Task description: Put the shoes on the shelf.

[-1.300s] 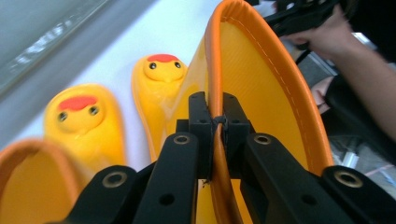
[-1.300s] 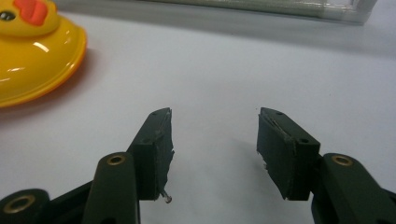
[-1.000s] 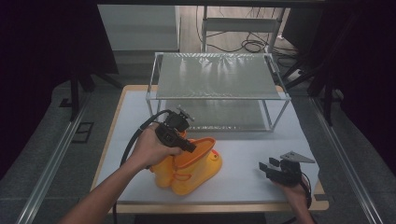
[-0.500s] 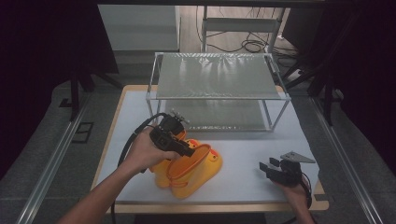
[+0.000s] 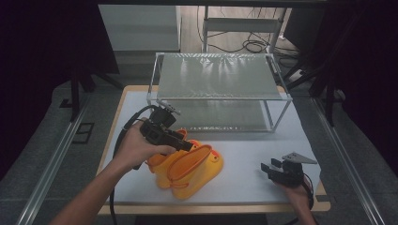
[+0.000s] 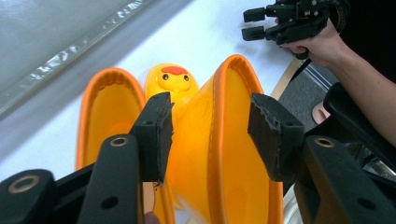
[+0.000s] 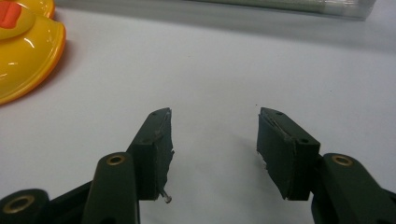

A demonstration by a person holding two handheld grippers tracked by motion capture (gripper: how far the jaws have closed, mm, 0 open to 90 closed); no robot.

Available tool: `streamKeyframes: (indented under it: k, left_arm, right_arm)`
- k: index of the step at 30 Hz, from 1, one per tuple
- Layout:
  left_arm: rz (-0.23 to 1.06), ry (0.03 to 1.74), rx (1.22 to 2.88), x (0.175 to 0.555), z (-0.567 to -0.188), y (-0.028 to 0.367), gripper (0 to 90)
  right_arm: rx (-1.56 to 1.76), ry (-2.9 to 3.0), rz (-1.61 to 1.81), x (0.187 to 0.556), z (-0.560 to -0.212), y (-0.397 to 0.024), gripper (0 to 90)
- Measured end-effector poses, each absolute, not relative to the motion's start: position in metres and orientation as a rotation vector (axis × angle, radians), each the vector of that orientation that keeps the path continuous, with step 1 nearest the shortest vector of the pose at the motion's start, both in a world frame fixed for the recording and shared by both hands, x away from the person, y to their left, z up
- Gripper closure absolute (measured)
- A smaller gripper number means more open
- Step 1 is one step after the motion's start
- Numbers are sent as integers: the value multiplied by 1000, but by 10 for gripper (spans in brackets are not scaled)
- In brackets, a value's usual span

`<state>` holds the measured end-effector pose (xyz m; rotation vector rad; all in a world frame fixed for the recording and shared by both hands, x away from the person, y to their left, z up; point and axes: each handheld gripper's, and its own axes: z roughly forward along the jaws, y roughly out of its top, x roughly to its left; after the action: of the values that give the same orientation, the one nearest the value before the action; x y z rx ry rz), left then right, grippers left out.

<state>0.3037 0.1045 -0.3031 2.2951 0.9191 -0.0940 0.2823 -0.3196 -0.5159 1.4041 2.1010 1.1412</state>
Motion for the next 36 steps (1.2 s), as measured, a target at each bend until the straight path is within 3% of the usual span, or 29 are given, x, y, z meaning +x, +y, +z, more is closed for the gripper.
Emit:
streamKeyframes:
  k: [9,20,31,36]
  left_arm:
    - [-132,937,2335,302,-314,111,424]
    - [-143,956,2394,306,-331,101,391]
    - [-121,997,2442,312,-346,87,418]
    - [-93,1011,2439,311,-346,85,496]
  right_arm:
    - [1407,2113,1138,283,-517,-318,448]
    - [1409,2108,1137,283,-517,-319,448]
    - [1410,2111,1134,283,-517,-319,448]
    - [1411,2108,1137,283,-517,-319,448]
